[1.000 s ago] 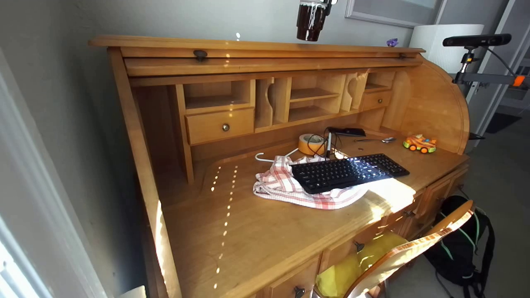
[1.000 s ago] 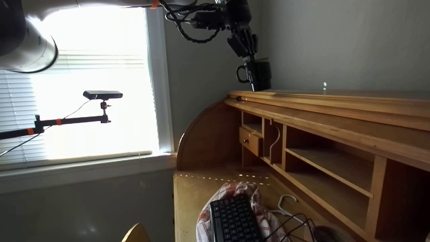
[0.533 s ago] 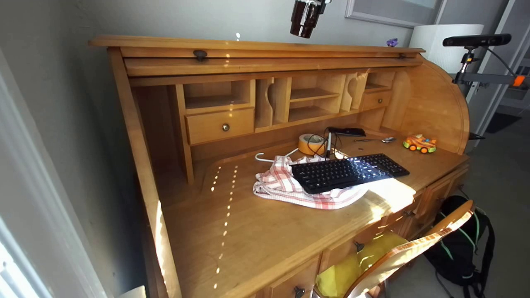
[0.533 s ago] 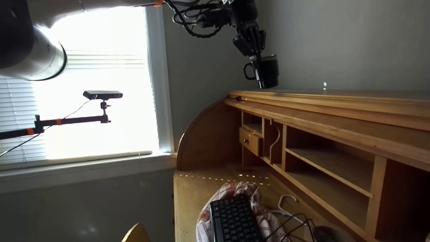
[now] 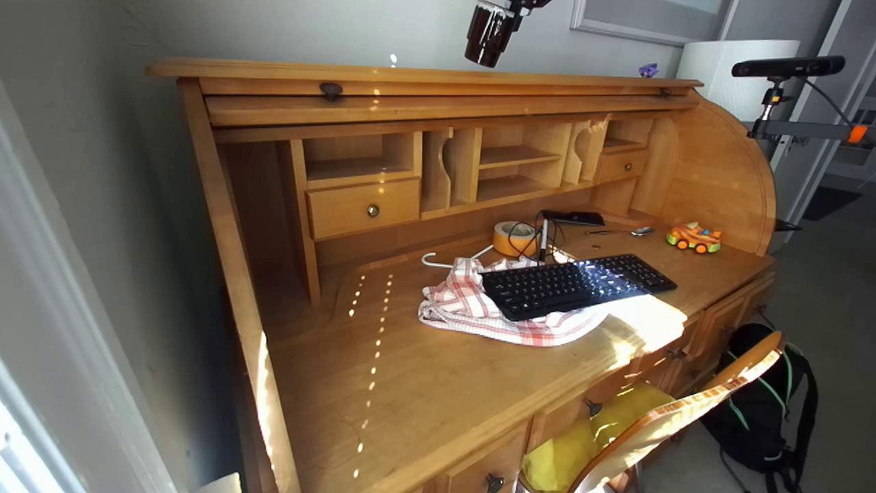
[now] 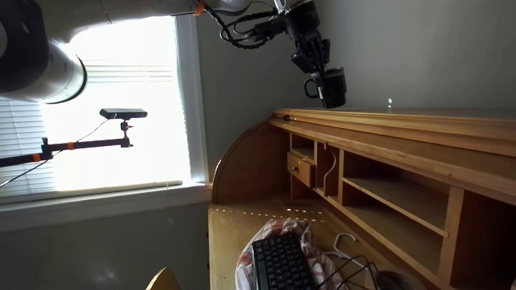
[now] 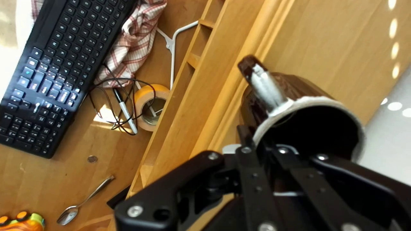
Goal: Put the mug on the top part of the desk
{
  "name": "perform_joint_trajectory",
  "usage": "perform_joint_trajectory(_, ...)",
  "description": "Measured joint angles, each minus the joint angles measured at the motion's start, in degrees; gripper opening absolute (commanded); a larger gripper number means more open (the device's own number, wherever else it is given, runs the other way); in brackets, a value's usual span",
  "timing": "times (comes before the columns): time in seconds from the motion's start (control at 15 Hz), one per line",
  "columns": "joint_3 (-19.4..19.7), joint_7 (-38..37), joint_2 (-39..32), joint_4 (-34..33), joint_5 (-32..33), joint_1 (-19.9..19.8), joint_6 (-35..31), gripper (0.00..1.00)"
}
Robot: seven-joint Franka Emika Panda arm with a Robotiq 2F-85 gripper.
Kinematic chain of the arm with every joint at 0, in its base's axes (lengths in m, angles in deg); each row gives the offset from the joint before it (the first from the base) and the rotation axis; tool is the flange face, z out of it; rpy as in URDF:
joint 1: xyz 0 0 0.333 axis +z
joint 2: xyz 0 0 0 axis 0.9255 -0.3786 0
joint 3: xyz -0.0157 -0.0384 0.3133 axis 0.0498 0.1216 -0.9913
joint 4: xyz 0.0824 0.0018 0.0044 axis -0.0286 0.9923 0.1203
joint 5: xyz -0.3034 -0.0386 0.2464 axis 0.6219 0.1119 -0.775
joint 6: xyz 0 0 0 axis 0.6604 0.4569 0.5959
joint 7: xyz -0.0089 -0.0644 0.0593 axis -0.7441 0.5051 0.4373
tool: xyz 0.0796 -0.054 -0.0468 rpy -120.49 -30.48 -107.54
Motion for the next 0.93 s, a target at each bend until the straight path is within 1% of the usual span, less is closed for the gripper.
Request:
perform_joint_trajectory(0.27, 0.0, -0.5, -0.7, 0.0, -0.1, 0.0, -1.6, 0.02)
perform_joint_trajectory(0.33, 0.0, -0.6, -0.8, 0.0, -0.1, 0.0, -1.8, 0.05)
perform_joint_trajectory(0.4, 0.0, -0.6, -0.9, 0.0, -0.1, 0.0, -2.0, 0.12)
perform_joint_trajectory(0.53, 0.0, -0.7, -0.9, 0.0, -0.1, 0.0, -2.1, 0.37)
perform_joint_trajectory(0.6, 0.0, -0.7, -0.9, -0.1, -0.1, 0.0, -2.2, 0.38)
perform_joint_trajectory(0.67, -0.1, -0.7, -0.9, -0.3, -0.1, 0.0, -2.3, 0.44)
perform_joint_trajectory(0.73, -0.1, -0.7, -0.9, -0.5, -0.1, 0.0, -2.3, 0.52)
perform_joint_trajectory(0.93, -0.1, -0.7, -1.0, -0.9, -0.1, 0.0, -2.8, 0.74)
